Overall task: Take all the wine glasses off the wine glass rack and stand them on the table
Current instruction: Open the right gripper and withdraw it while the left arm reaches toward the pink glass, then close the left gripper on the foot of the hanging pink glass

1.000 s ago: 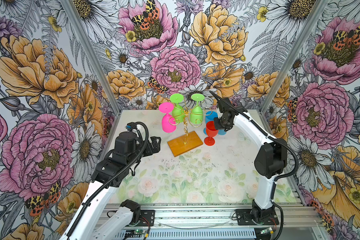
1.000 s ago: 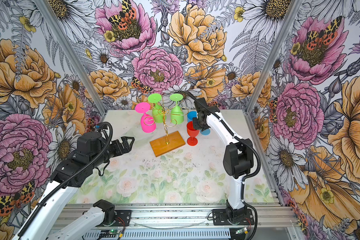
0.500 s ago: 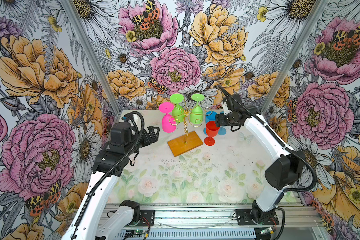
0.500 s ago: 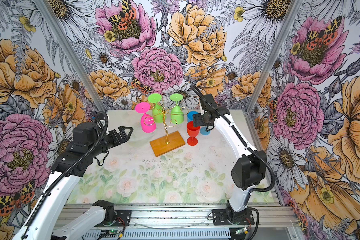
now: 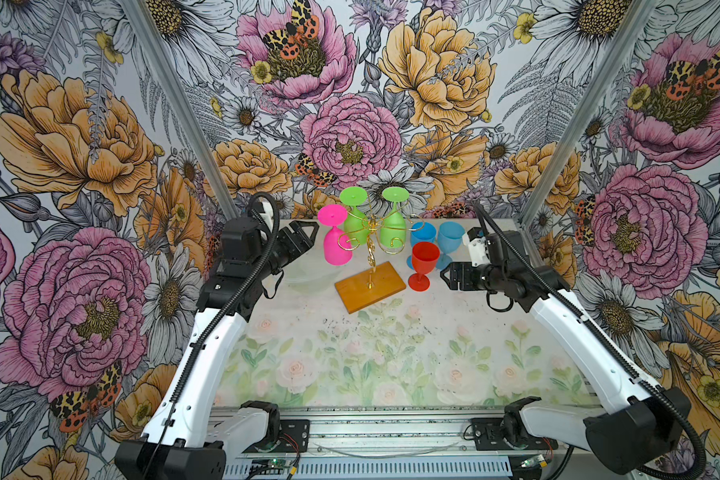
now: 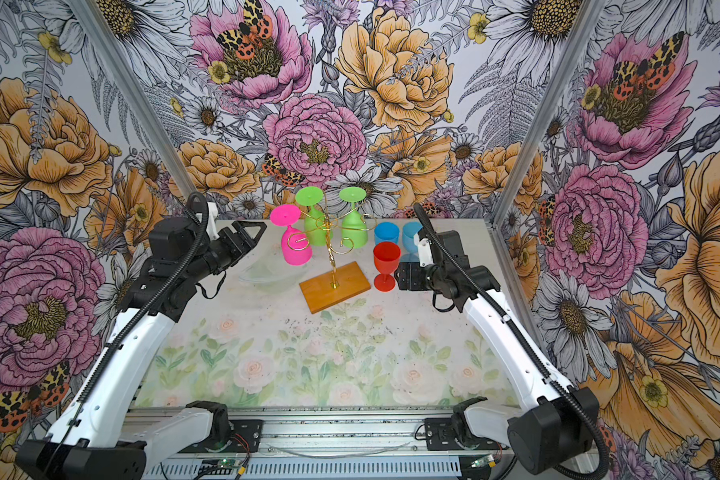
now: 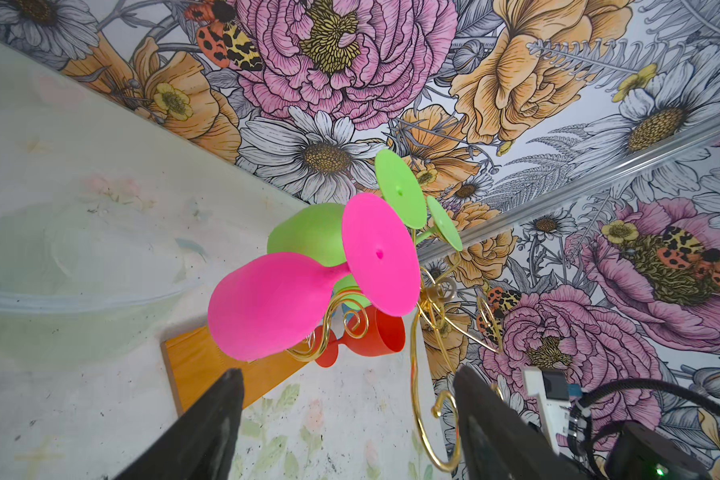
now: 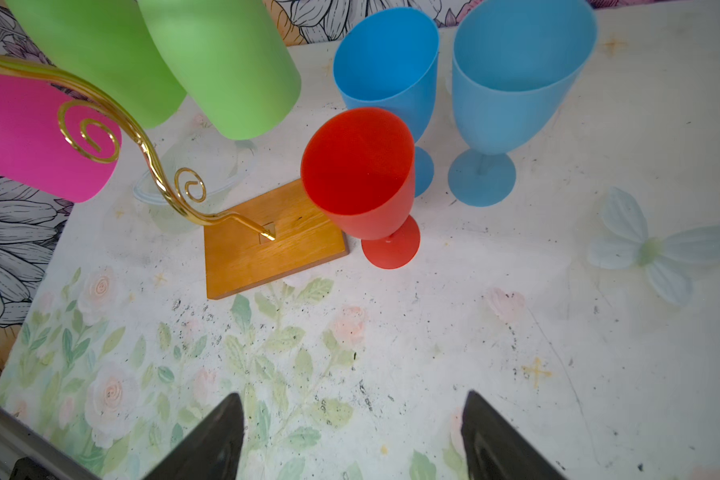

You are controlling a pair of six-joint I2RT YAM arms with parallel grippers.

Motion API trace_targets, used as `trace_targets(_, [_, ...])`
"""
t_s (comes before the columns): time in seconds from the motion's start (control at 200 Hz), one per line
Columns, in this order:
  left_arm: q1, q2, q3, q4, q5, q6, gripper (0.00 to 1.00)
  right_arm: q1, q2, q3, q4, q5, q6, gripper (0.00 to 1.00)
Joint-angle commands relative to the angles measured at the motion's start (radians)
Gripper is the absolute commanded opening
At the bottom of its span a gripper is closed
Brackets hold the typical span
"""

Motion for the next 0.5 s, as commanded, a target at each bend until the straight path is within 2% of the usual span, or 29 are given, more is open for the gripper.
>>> trace_targets(0.0, [0.010, 0.059, 0.051, 0.086, 0.064, -0.071, 0.75, -0.006, -0.086, -0.057, 0.074, -0.064, 0.022, 0.83])
trace_targets(0.225, [0.011, 0.145, 0.064, 0.136, 0.063, -0.132, 0.58, -0.012, -0.187, -0.159, 0.082, -0.076, 0.035, 0.83])
trace_targets(0.495, [0.011, 0.189, 0.062, 0.213, 0.101, -0.199, 0.54, -0.013, -0.220, -0.215, 0.116, -0.099, 0.053, 0.82])
